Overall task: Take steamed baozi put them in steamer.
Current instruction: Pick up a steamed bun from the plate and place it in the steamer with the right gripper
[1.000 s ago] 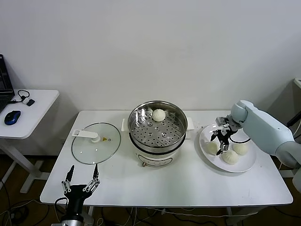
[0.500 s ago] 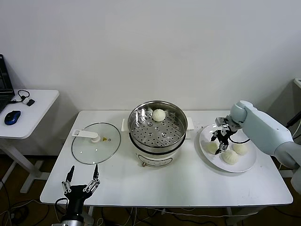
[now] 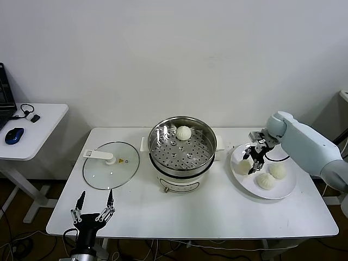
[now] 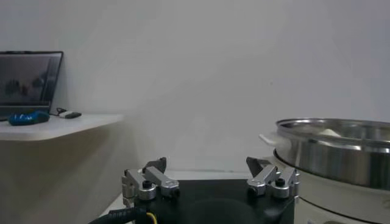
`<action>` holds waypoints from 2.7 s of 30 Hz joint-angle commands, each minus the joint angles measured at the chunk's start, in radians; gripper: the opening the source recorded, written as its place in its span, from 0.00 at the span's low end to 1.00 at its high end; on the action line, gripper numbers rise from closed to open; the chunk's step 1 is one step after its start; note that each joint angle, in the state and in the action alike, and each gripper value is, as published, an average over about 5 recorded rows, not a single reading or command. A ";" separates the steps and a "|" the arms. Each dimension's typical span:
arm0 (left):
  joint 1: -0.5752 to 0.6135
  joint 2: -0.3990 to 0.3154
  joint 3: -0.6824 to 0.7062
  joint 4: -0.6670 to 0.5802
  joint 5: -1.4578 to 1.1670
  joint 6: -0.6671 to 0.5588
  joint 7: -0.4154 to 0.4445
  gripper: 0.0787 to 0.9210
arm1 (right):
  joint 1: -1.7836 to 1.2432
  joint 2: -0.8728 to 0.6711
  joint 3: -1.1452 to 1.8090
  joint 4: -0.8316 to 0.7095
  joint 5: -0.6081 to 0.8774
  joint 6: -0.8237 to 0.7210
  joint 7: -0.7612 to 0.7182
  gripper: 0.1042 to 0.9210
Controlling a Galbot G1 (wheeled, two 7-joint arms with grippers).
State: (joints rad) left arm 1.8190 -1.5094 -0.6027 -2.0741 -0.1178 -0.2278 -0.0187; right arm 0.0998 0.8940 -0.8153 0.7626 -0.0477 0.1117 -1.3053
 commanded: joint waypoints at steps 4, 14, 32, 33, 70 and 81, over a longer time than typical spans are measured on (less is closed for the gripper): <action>-0.005 -0.002 0.002 -0.003 0.002 0.002 -0.002 0.88 | 0.279 -0.023 -0.218 0.073 0.208 -0.024 -0.034 0.67; -0.020 -0.004 0.015 0.000 0.011 0.007 -0.004 0.88 | 0.550 0.001 -0.475 0.120 0.505 -0.113 -0.042 0.67; -0.027 -0.001 0.031 -0.014 0.040 0.009 0.000 0.88 | 0.619 0.337 -0.566 0.063 0.681 -0.253 -0.030 0.67; -0.028 -0.002 0.032 -0.015 0.041 0.009 -0.001 0.88 | 0.608 0.361 -0.563 0.054 0.681 -0.259 -0.027 0.67; -0.021 -0.003 0.019 -0.019 0.031 0.002 -0.004 0.88 | 0.315 0.681 -0.441 -0.273 0.531 -0.254 -0.011 0.67; -0.022 -0.004 0.021 -0.018 0.029 0.004 -0.004 0.88 | 0.306 0.669 -0.427 -0.280 0.490 -0.241 -0.015 0.67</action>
State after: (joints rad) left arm 1.7973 -1.5137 -0.5826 -2.0930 -0.0887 -0.2254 -0.0229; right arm 0.4176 1.5479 -1.2509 0.5030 0.4664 -0.1333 -1.3197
